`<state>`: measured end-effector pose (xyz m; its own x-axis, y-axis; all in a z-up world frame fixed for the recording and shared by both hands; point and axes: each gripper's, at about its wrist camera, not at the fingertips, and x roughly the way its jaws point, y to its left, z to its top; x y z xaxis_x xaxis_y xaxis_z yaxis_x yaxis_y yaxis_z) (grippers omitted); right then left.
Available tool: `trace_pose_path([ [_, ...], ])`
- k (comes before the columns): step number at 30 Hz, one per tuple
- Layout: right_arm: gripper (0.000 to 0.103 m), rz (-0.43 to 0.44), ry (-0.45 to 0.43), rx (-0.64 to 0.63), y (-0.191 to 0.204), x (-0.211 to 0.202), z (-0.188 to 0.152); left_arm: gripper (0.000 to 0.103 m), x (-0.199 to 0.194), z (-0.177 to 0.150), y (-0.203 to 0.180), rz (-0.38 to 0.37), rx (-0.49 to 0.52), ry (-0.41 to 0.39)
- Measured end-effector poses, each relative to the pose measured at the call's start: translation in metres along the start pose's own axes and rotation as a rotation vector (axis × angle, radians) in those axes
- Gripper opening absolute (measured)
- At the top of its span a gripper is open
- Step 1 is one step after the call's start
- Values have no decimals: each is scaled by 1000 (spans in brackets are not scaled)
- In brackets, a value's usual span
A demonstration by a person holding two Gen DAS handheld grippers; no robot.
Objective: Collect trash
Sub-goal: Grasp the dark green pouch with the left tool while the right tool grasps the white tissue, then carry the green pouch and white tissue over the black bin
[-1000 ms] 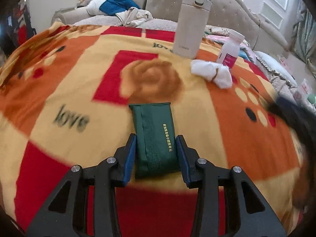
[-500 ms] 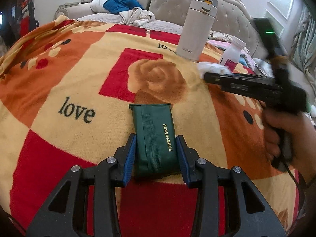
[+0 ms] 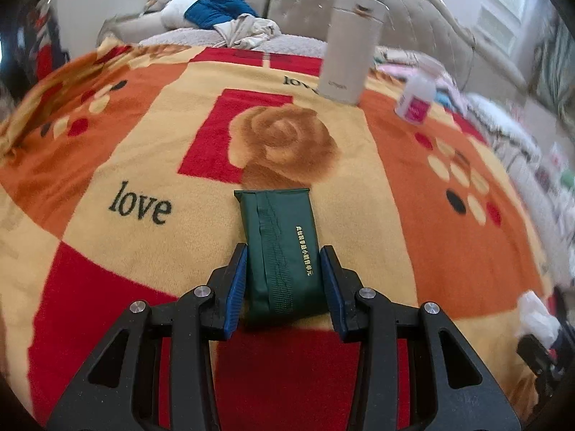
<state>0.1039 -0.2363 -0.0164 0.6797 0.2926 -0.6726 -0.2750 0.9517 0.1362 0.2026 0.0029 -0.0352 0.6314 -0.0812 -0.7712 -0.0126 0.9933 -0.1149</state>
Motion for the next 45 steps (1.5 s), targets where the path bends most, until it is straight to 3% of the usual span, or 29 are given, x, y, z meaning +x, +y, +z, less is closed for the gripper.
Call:
trace_pose_path([
  [5,38,-28,-27,13,-1,-14,-2,38,-30,-32,-37,-44,75,-24],
  [10,38,-45,8,-1,-6,-12,-7,38,-35,-49,-72,19,238,-76],
  [31,39,-56,-3,11,-10,-15,-9,38,-30,-47,-63,-4,186,-44],
  [45,39,-100,-66,66,-37,-47,-14,38,-29,-48,-67,35,211,-48],
])
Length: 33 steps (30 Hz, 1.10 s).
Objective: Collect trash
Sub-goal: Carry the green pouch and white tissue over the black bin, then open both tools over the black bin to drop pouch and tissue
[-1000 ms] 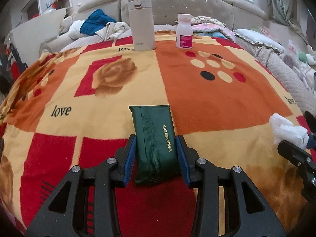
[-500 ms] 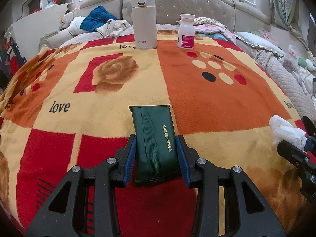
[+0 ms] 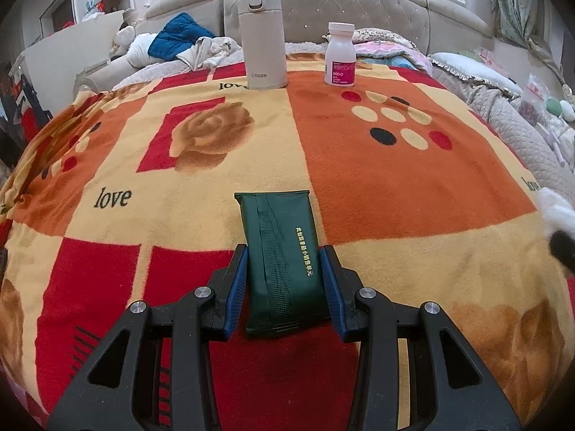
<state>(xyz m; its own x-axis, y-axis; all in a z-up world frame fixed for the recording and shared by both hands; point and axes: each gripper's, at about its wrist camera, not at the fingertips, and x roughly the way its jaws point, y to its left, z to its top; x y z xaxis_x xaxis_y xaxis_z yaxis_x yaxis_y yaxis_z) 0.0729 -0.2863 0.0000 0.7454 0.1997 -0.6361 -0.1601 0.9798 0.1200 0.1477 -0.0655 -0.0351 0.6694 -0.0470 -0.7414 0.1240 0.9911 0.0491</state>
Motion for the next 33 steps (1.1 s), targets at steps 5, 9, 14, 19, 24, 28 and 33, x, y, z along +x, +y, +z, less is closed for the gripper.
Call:
trace_pose_path([
  [5,39,-33,-29,34,-24,-22,-3,38,-12,2,-18,33,70,-41],
  [9,39,-71,-48,73,-51,-44,-12,38,-34,11,-42,-7,86,-78],
  [14,39,-125,-65,136,-88,-69,-26,37,-64,27,-97,-131,139,-126],
  [19,39,-208,-71,233,-133,-96,-47,37,-75,38,-175,-302,222,-116],
  [24,39,-300,-69,314,-165,-110,-60,37,-71,44,-247,-409,305,-88],
  [28,40,-391,-35,410,-195,-112,-70,37,-65,43,-292,-487,308,-56],
  [33,40,-424,-52,499,-230,-115,-76,37,-60,27,-325,-594,328,-26],
])
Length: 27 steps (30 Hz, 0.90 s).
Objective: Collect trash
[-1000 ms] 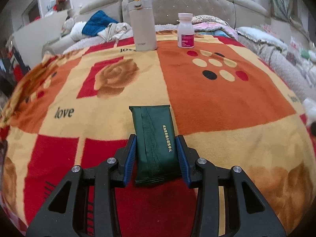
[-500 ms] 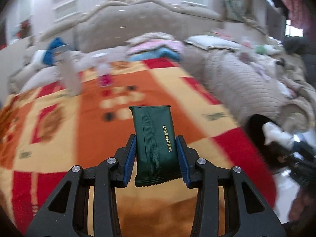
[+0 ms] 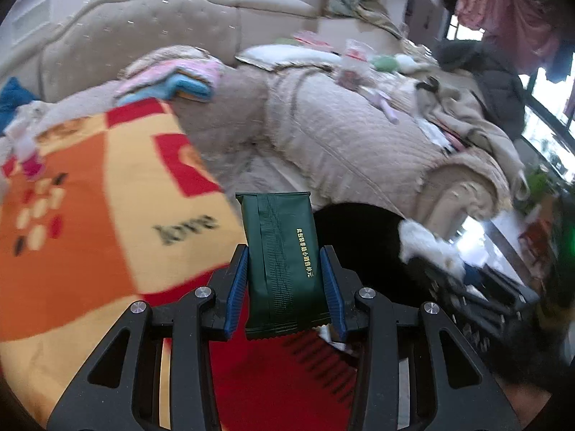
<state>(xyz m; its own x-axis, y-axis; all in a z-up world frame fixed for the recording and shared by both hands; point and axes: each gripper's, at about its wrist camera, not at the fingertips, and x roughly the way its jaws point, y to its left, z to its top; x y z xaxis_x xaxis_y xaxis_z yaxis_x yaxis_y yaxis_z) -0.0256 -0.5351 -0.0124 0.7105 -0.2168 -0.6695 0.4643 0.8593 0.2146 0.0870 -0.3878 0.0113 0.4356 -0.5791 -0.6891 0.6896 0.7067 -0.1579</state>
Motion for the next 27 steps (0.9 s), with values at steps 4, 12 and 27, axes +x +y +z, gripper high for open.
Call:
trace_pose_path([
  [4,42,-16,6,36,-11,13,5,38,10,3,-15,-92,39,17],
  [12,54,-48,2,73,-13,19,9,57,17,4,-21,-81,63,44],
  [27,76,0,-95,95,-1,-46,4,101,-62,-12,36,69,-132,-59],
])
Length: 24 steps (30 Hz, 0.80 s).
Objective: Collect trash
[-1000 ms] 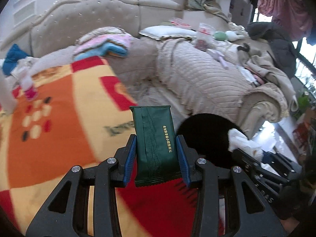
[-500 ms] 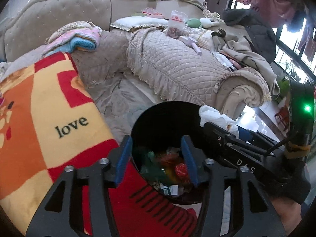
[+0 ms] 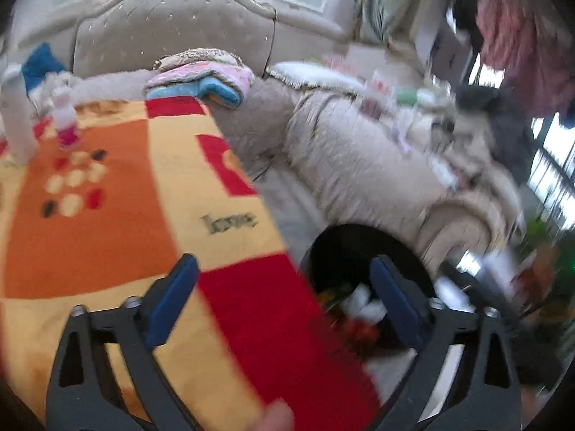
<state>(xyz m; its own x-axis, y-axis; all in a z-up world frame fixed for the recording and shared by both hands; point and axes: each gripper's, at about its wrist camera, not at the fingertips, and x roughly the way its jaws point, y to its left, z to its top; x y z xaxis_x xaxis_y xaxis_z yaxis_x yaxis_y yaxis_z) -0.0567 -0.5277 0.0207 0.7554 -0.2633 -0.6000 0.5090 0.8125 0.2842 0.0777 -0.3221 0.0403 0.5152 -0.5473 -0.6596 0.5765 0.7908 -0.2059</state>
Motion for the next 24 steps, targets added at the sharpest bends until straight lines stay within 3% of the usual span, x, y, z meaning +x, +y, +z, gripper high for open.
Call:
trace_pose_path([
  [2,91,9,26,-8,9,-25,-2,101,-24,-7,0,78,49,-14],
  [5,95,-42,93,-80,30,-60,0,101,-58,-11,1,106,94,-12],
  [8,100,-93,232,-114,44,-82,1,101,-92,-3,-1,157,151,25],
  [13,100,-73,383,-85,50,-104,-11,101,-120,3,18,110,65,141],
  [19,100,-136,339,-169,65,-125,-13,101,-145,-1,30,129,29,175],
  [24,100,-160,338,-188,69,-123,-3,101,-150,2,16,187,88,149],
])
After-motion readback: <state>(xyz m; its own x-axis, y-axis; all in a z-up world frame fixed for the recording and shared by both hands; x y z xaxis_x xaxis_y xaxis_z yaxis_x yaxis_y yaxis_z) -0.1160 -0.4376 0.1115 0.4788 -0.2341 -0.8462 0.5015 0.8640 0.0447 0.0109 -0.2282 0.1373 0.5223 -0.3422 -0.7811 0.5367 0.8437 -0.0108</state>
